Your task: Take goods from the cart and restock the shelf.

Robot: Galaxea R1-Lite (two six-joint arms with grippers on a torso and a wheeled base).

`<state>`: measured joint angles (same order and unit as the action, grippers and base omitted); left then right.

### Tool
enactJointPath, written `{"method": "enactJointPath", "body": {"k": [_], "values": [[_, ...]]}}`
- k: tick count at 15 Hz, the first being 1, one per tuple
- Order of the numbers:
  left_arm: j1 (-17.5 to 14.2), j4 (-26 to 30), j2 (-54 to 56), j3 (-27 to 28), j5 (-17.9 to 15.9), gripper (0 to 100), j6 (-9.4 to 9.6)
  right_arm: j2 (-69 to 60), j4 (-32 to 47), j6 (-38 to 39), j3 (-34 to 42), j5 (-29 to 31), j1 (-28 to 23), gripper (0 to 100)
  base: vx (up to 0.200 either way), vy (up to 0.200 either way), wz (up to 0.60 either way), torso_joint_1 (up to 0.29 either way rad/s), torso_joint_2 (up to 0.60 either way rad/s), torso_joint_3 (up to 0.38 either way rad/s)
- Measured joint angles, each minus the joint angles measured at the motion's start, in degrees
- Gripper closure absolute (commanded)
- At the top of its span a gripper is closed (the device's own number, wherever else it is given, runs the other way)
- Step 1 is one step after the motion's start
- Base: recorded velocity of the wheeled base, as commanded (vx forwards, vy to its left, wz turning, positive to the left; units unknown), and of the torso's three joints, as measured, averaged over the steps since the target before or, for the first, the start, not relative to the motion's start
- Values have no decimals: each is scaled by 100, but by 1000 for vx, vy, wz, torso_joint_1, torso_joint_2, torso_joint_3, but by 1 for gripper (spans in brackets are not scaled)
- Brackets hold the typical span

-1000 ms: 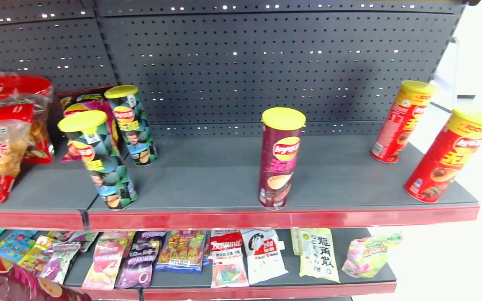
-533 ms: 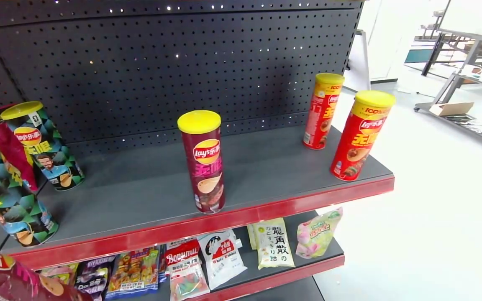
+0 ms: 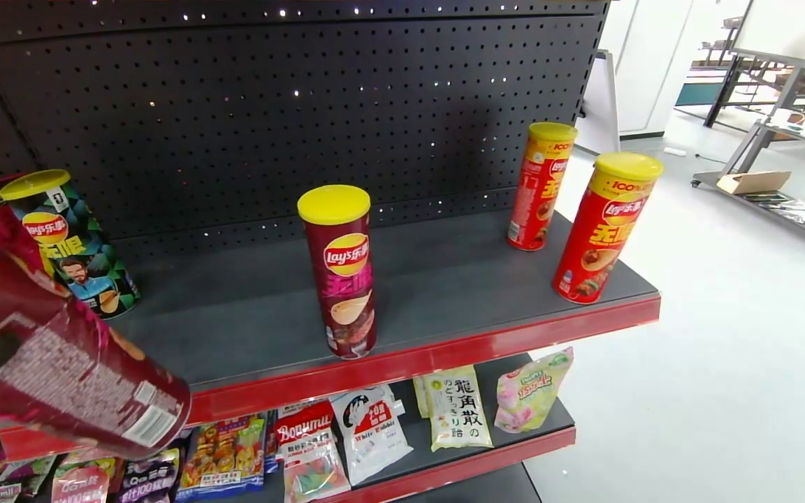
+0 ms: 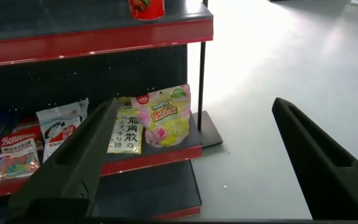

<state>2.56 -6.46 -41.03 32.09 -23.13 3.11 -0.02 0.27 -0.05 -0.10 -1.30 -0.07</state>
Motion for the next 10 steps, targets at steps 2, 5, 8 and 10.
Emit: {"method": "enactJointPath", "body": {"k": [2,5,8,10], "values": [[0,-618,-750,112,-11,100,-29,0,-2,-2,0,0,-4,0,0,0,0,0,0,0],[2,-1275,-1687,234,-24,100,-51,0,0,0,2,0,-2,0,0,0,0,0,0,0],[11,-1641,-2439,466,-38,100,-38,0,0,-2,5,2,-2,0,0,0,0,0,0,0],[16,-1853,-2985,768,-29,100,-32,0,-2,-2,5,0,-2,0,0,0,0,0,0,0]]}}
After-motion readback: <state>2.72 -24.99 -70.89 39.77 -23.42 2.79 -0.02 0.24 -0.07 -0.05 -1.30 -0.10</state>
